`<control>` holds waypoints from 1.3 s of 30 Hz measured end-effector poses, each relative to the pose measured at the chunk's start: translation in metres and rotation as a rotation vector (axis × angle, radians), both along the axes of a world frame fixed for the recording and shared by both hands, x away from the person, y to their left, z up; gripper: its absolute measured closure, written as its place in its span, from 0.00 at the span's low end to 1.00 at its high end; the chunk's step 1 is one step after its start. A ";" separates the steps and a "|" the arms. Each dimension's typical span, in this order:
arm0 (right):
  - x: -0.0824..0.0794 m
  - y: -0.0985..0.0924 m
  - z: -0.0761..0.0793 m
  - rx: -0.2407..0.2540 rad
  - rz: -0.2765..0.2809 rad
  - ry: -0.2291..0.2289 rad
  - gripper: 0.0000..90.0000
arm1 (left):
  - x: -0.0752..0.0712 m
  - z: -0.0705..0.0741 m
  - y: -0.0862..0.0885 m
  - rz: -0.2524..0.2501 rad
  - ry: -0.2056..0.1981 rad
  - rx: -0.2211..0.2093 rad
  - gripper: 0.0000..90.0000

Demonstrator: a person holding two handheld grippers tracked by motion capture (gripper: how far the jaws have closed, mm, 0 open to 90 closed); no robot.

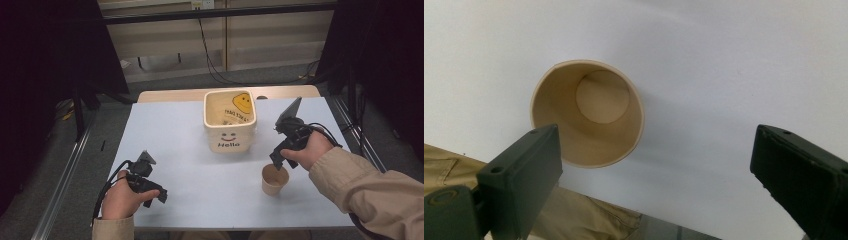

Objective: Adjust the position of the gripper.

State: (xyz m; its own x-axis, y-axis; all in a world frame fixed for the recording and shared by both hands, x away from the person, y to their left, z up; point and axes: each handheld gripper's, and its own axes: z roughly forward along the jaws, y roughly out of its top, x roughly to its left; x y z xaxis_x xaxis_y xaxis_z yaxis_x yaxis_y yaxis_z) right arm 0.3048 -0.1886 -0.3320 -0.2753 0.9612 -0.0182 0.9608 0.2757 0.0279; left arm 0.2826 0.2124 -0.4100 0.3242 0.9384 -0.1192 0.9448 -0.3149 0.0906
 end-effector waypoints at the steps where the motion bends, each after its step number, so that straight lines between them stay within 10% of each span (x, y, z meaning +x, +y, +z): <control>1: 0.000 0.001 0.000 0.000 -0.001 0.001 0.07 | 0.000 0.000 0.000 -0.001 0.003 -0.002 0.09; 39: 0.001 0.031 0.015 0.027 0.021 0.006 0.06 | 0.000 0.000 0.001 -0.006 -0.009 -0.006 0.09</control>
